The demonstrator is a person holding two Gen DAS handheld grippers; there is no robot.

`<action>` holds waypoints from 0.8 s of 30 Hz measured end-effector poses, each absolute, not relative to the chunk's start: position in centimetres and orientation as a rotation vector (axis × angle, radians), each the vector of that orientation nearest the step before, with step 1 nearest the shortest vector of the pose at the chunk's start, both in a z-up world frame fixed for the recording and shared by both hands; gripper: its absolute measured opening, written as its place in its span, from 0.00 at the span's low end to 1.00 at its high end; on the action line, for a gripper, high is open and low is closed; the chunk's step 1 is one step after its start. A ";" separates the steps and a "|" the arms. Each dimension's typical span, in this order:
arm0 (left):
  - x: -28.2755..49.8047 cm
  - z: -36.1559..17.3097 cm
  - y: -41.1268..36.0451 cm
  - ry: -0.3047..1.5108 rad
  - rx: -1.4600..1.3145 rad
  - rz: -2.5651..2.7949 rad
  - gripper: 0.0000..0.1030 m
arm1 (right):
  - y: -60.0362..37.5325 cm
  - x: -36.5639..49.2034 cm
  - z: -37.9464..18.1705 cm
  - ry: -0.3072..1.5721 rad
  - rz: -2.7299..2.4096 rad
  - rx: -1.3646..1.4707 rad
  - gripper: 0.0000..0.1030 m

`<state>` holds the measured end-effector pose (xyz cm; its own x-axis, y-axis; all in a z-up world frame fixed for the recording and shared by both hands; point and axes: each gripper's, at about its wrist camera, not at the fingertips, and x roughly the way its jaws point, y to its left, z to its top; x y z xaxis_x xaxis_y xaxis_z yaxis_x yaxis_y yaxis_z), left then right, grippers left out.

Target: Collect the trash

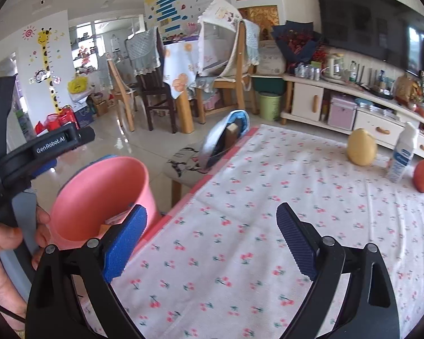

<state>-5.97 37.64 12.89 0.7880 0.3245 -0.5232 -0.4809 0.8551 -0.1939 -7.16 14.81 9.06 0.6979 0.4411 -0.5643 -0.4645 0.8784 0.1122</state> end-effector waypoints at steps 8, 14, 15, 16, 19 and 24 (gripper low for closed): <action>-5.8 14.6 31.5 0.470 -0.177 0.373 0.96 | 9.2 -8.8 10.0 0.578 0.389 -0.027 0.90; -7.1 16.0 27.6 0.435 -0.139 0.291 0.96 | 5.2 -10.8 11.1 0.537 0.311 -0.027 0.91; -7.3 16.2 27.0 0.432 -0.137 0.272 0.96 | 4.5 -11.1 11.3 0.530 0.297 -0.023 0.91; -7.5 16.4 26.4 0.430 -0.134 0.254 0.96 | 3.8 -11.4 11.5 0.524 0.285 -0.019 0.92; -8.4 16.9 24.6 0.422 -0.121 0.206 0.96 | 1.9 -12.4 12.2 0.502 0.256 -0.008 0.92; -10.3 17.8 21.6 0.400 -0.094 0.147 0.96 | -0.6 -14.6 13.3 0.457 0.206 -0.018 0.92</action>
<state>-10.26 21.64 17.84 0.9106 0.1237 -0.3944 -0.1608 0.9850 -0.0624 -14.57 -0.59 13.27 0.8772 0.1932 -0.4396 -0.2011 0.9791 0.0290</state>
